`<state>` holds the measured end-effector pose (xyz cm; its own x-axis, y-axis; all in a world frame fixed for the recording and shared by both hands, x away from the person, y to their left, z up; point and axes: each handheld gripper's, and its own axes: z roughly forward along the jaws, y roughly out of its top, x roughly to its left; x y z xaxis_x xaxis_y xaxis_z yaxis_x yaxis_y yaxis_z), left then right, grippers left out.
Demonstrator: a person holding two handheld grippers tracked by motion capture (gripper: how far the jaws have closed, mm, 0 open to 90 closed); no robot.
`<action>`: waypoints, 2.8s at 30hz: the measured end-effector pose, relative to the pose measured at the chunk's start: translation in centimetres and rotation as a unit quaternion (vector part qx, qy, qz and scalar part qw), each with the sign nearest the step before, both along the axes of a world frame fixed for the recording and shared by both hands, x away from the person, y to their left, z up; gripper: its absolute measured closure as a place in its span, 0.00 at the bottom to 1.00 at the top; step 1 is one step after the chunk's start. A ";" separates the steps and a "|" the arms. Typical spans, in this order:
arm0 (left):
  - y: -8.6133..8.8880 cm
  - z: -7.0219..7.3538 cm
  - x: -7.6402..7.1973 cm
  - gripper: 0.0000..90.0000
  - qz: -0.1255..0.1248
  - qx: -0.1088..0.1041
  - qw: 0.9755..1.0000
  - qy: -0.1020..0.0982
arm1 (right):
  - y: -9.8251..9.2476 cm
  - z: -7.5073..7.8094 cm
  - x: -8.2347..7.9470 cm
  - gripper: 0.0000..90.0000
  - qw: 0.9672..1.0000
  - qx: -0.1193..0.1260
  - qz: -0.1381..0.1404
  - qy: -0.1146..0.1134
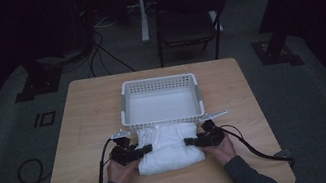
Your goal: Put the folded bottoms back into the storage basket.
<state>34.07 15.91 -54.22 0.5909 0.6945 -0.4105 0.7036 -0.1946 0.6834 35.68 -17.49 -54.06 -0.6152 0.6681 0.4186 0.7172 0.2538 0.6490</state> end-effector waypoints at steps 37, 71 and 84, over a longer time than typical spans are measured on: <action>0.2 4.0 -2.4 0.66 0.009 0.021 0.998 -0.061 | 0.9 3.7 -2.8 0.73 0.996 -0.023 0.005 -0.087; 0.6 7.1 -3.0 0.66 0.010 0.012 0.996 -0.089 | 0.9 6.9 -3.2 0.73 0.993 -0.017 0.009 -0.118; 0.9 8.6 -2.8 0.66 0.011 0.014 0.994 -0.103 | 1.2 8.5 -2.8 0.73 0.991 -0.018 0.012 -0.133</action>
